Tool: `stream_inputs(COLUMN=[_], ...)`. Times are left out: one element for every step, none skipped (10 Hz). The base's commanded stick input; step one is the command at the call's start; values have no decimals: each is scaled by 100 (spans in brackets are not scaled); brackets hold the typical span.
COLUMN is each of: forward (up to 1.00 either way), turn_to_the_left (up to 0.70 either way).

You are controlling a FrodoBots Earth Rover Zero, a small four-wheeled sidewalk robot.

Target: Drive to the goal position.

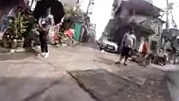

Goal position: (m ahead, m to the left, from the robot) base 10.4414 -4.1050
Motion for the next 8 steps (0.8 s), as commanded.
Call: stream_inputs(forward=[100,100,100,100,100,100,100,100], turn_to_the_left=[0,11,17,0,0,0,0,0])
